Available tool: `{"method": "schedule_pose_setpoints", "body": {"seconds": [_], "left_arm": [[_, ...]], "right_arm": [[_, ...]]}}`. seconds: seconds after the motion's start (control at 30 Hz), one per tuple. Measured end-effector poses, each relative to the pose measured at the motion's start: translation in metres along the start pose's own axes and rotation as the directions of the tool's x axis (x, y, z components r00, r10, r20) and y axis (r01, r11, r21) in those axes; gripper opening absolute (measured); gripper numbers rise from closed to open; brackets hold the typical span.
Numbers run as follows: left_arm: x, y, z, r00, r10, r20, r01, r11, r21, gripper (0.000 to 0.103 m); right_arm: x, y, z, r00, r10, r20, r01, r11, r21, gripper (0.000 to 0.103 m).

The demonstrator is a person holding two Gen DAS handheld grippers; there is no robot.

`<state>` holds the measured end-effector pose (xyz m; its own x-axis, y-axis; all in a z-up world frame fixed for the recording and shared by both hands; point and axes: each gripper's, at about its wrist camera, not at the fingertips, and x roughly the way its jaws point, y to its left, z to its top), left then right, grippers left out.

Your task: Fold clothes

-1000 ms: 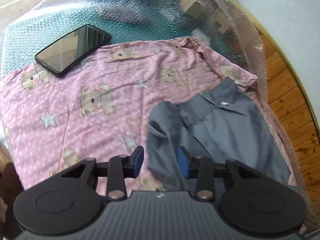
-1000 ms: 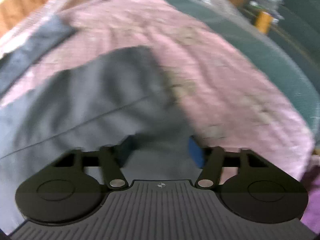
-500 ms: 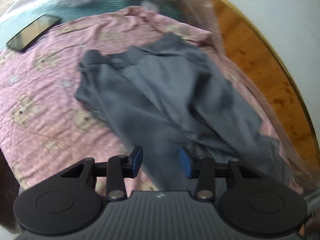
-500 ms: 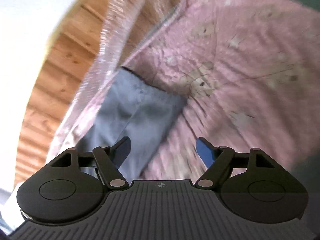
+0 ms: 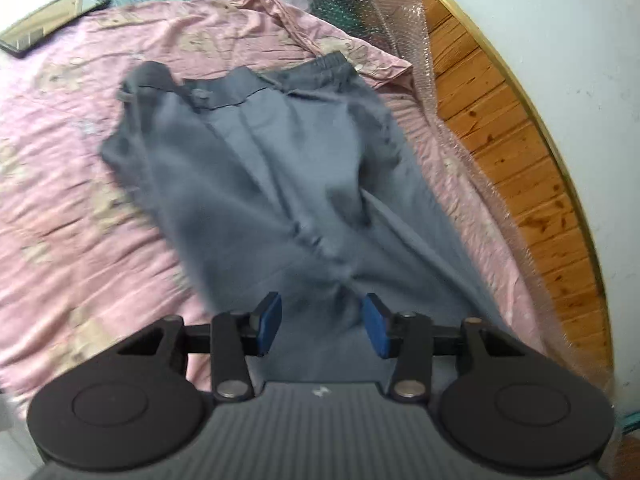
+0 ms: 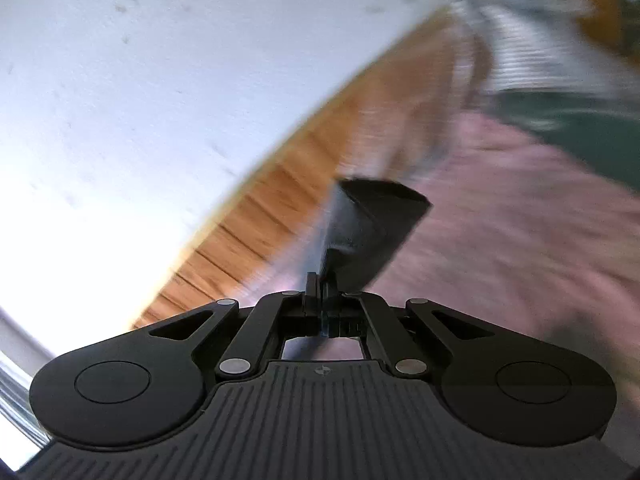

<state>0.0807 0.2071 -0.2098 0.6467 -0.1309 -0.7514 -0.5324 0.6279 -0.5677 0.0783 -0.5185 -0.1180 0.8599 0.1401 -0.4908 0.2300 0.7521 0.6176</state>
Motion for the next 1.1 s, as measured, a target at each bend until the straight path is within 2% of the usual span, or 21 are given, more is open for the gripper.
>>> {"method": "schedule_pose_setpoints", "body": {"seconds": [0.07,0.13,0.17,0.27,0.3,0.33,0.37,0.4,0.43,0.5,0.53,0.57,0.63,0.7,0.77,0.83,0.9,0.97,1.0,1.07,1.1], "left_arm": [[0.021,-0.006,0.014,1.0,-0.03,-0.008,0.03,1.0,-0.008,0.056],[0.042,-0.012,0.029,0.998,-0.058,-0.017,0.058,0.998,-0.017,0.063],[0.054,-0.015,0.037,0.998,-0.064,-0.023,0.063,0.998,-0.019,0.064],[0.092,-0.024,0.061,0.996,-0.064,-0.055,0.062,0.998,-0.027,0.068],[0.103,-0.027,0.066,0.996,-0.055,-0.067,0.054,0.998,-0.021,0.06],[0.109,-0.033,0.069,0.997,-0.038,-0.068,0.038,0.999,0.01,0.016],[0.115,-0.038,0.071,0.997,-0.02,-0.068,0.023,0.999,0.042,0.001],[0.113,-0.043,0.073,0.998,-0.03,-0.056,0.034,0.997,0.07,0.001],[0.091,-0.045,0.072,0.992,-0.124,-0.006,0.124,0.988,0.093,0.001],[0.038,-0.033,0.06,0.956,-0.286,0.067,0.274,0.949,0.155,0.001],[0.014,-0.02,0.052,0.939,-0.333,0.084,0.314,0.932,0.179,0.002],[0.01,-0.002,0.043,0.956,-0.289,0.06,0.276,0.947,0.165,0.002],[0.027,0.043,0.027,0.99,-0.136,-0.043,0.14,0.984,0.11,0.015],[0.03,0.067,0.025,0.994,-0.097,-0.051,0.099,0.995,0.019,0.028],[0.017,0.077,0.033,0.994,-0.112,0.002,0.112,0.993,-0.031,0.039],[-0.001,0.079,0.048,0.99,-0.109,0.085,0.113,0.993,-0.033,0.068],[-0.011,0.081,0.068,0.985,-0.071,0.155,0.076,0.997,-0.03,0.076],[-0.009,0.078,0.091,0.983,-0.011,0.182,0.018,0.999,-0.041,0.075],[-0.001,0.075,0.102,0.984,0.032,0.176,-0.026,0.999,-0.037,0.072],[0.015,0.069,0.119,0.986,0.075,0.146,-0.075,0.997,-0.001,0.046],[0.022,0.067,0.125,0.988,0.08,0.129,-0.084,0.996,0.026,0.001]], "right_arm": [[-0.019,-0.036,-0.035,0.984,-0.151,-0.095,0.151,0.989,-0.007,0.0],[-0.023,-0.074,-0.072,0.946,-0.279,-0.167,0.287,0.957,0.028,0.0],[-0.022,-0.086,-0.086,0.929,-0.317,-0.188,0.33,0.943,0.042,0.0],[-0.02,-0.101,-0.112,0.917,-0.349,-0.196,0.378,0.915,0.141,0.0],[-0.02,-0.099,-0.113,0.918,-0.354,-0.181,0.382,0.912,0.149,0.0],[-0.021,-0.097,-0.114,0.918,-0.359,-0.166,0.384,0.91,0.156,0.0],[-0.02,-0.094,-0.112,0.921,-0.361,-0.147,0.382,0.912,0.15,0.0],[-0.022,-0.092,-0.108,0.925,-0.356,-0.134,0.374,0.916,0.143,0.0],[-0.025,-0.089,-0.104,0.93,-0.348,-0.119,0.363,0.921,0.139,0.0],[-0.042,-0.083,-0.09,0.95,-0.305,-0.065,0.311,0.937,0.158,0.0],[-0.052,-0.08,-0.085,0.956,-0.29,-0.042,0.293,0.942,0.163,0.0],[-0.062,-0.081,-0.085,0.954,-0.299,-0.031,0.3,0.941,0.16,0.0],[-0.073,-0.087,-0.092,0.942,-0.333,-0.042,0.336,0.933,0.131,0.0],[-0.059,-0.105,-0.114,0.904,-0.399,-0.152,0.416,0.903,0.104,0.0],[-0.05,-0.121,-0.132,0.871,-0.436,-0.227,0.468,0.877,0.11,0.0],[-0.048,-0.131,-0.143,0.859,-0.446,-0.251,0.49,0.858,0.154,0.0],[-0.045,-0.132,-0.146,0.85,-0.459,-0.259,0.508,0.845,0.168,0.0],[-0.04,-0.132,-0.146,0.843,-0.471,-0.261,0.52,0.837,0.169,0.0],[-0.039,-0.133,-0.148,0.839,-0.477,-0.262,0.526,0.834,0.167,0.001],[-0.036,-0.135,-0.15,0.831,-0.489,-0.264,0.538,0.827,0.163,0.001],[-0.036,-0.134,-0.151,0.829,-0.494,-0.262,0.542,0.825,0.16,0.001]]}}
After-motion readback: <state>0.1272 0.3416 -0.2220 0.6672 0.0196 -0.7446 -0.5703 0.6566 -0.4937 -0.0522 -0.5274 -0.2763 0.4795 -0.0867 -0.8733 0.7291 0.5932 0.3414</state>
